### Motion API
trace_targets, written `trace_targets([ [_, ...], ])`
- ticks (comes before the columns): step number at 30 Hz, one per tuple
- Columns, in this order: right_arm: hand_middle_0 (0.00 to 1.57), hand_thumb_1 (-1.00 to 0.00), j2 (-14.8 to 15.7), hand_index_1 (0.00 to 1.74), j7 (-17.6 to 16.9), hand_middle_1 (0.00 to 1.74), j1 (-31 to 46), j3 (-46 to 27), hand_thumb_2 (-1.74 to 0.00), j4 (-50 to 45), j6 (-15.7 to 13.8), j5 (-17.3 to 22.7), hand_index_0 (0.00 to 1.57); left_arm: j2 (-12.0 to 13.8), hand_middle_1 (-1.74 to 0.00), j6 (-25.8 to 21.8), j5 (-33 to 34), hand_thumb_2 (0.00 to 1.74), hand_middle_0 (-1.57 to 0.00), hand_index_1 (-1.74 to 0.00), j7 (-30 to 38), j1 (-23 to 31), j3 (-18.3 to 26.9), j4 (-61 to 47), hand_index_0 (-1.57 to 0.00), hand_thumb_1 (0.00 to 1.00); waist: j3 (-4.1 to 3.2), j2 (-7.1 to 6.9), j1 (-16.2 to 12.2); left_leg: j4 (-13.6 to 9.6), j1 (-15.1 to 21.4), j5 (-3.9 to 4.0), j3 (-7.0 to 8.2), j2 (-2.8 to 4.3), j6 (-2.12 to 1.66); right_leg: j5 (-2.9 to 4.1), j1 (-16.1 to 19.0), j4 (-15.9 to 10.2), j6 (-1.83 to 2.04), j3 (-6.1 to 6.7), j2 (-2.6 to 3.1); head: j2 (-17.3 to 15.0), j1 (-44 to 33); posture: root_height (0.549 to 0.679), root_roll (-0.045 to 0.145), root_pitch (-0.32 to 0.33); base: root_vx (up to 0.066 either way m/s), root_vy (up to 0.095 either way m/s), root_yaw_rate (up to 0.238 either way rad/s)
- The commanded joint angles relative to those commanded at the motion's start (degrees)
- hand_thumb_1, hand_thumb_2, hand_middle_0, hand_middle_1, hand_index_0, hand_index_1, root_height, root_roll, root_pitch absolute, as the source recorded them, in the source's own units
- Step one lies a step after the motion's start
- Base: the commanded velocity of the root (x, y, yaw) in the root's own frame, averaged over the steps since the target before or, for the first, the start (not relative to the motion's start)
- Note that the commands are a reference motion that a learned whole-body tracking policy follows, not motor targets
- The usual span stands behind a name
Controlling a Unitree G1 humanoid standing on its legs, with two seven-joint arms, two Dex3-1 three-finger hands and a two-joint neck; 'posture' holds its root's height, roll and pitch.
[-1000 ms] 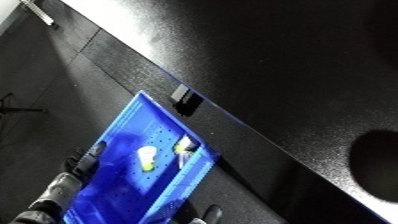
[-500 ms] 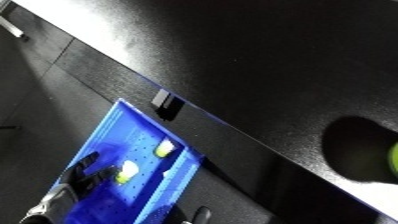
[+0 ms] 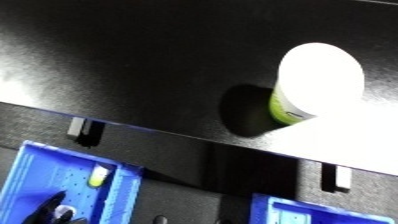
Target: Pick up the object and place it into the box
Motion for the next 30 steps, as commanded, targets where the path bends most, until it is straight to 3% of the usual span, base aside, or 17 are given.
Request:
trace_targets([
  [9, 0.00, 0.00, -0.96, 0.00, 0.63, 0.00, -1.05, -0.57, 0.00, 0.81, -0.08, -3.46, 0.00, -1.80, 0.00, -0.79, -0.67, 0.00, 0.00, 0.00, 0.06, 2.75, -0.48, -1.08, 0.00, 0.00, 0.00, 0.87, -1.02, 2.70, 0.13, -2.35, 1.00, 0.11, 1.20, -0.84, -0.52, 2.36, -0.62, 1.04, 0.66, 1.18, 13.49, 0.618, 0.024, 0.009, 0.006, 0.060, -0.169],
  [18, 0.00, 0.00, -2.41, 0.00, 3.86, 0.00, -1.95, -0.55, 0.00, 0.97, -0.75, -6.57, 0.00, -3.01, 0.00, -0.69, -1.95, 0.00, 0.00, 0.00, -3.72, 4.38, -1.80, -1.29, 0.00, 0.00, 0.00, 1.89, -1.79, 3.25, 0.33, -3.11, 1.56, 0.30, 1.35, -1.25, -0.78, 3.13, -1.04, 1.65, 1.04, 2.69, 17.06, 0.616, 0.028, 0.008, 0.008, 0.031, -0.066],
  [23, 0.00, 0.00, -3.42, 0.00, 9.63, 0.00, -1.89, 1.62, 0.00, -2.73, 0.68, -8.40, 0.00, -2.62, 0.00, -0.39, -2.00, 0.00, 0.00, 0.00, -2.51, 4.85, -2.20, -3.33, 0.00, 0.00, 0.00, 1.93, -1.91, 2.81, 0.27, -3.01, 1.50, 0.22, 1.09, -1.28, -0.93, 2.87, -1.12, 1.71, 1.18, 2.73, 15.37, 0.617, 0.030, 0.015, -0.007, 0.000, 0.001],
  [27, 0.00, 0.00, -4.94, 0.00, 16.47, 0.00, 0.43, 4.93, 0.00, -10.73, 5.91, -8.70, 0.00, -1.60, 0.00, 0.50, -2.09, 0.00, 0.00, 0.00, -1.47, 5.74, -2.09, -5.28, 0.00, 0.00, 0.00, 1.18, -2.14, 2.54, -0.08, -2.81, 1.44, 0.35, 0.95, -1.27, -1.16, 2.55, -1.13, 1.65, 1.24, 1.73, 12.74, 0.618, 0.030, 0.025, -0.026, -0.016, -0.035],
  [30, 0.00, 0.00, -6.68, 0.00, 23.41, 0.00, 2.45, 6.86, 0.00, -15.79, 10.08, -8.81, 0.00, -0.69, 0.00, 0.56, -1.97, 0.00, 0.00, 0.00, -1.55, 6.14, -1.84, -5.55, 0.00, 0.00, 0.00, 0.47, -2.30, 2.30, -0.20, -2.60, 1.37, 0.57, 0.85, -1.17, -1.14, 2.20, -1.07, 1.46, 1.16, 0.48, 11.66, 0.619, 0.030, 0.030, -0.024, -0.022, -0.048],
])
